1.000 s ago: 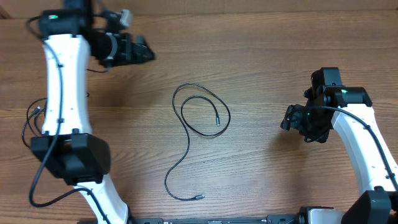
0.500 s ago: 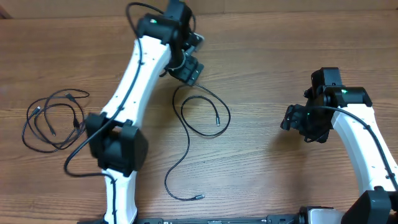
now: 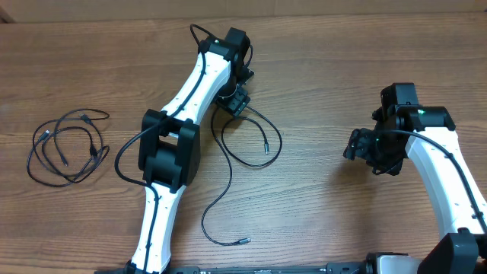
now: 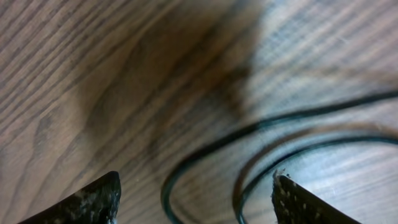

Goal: Untangle cables
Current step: 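Grasp the last black cable in the center with the left gripper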

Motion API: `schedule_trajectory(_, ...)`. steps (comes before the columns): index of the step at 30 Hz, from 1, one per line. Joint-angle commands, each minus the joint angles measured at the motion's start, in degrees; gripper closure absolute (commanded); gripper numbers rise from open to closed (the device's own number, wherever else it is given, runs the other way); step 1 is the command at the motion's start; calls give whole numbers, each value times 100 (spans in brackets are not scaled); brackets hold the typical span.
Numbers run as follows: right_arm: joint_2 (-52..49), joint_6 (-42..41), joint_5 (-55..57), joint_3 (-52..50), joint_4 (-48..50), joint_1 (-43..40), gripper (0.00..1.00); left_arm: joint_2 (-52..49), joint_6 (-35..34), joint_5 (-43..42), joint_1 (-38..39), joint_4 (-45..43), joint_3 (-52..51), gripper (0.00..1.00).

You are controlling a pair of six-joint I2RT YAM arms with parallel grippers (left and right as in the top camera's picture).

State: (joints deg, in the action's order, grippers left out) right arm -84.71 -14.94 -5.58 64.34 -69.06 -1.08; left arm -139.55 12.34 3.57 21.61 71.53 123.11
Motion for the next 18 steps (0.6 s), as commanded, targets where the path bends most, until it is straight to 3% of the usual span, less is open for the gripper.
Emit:
schedule_trajectory(1, 2, 15, -2, -31, -2, -17, 27, -111, -326, 20, -48, -114, -7, 24)
schedule_trajectory(13, 2, 17, 0, -31, -15, -17, 27, -286, -424, -39, -55, -129, -50, 30)
schedule_trajectory(18, 2, 17, 0, -31, -31, -17, 27, -286, -426, -42, -61, -85, -57, 53)
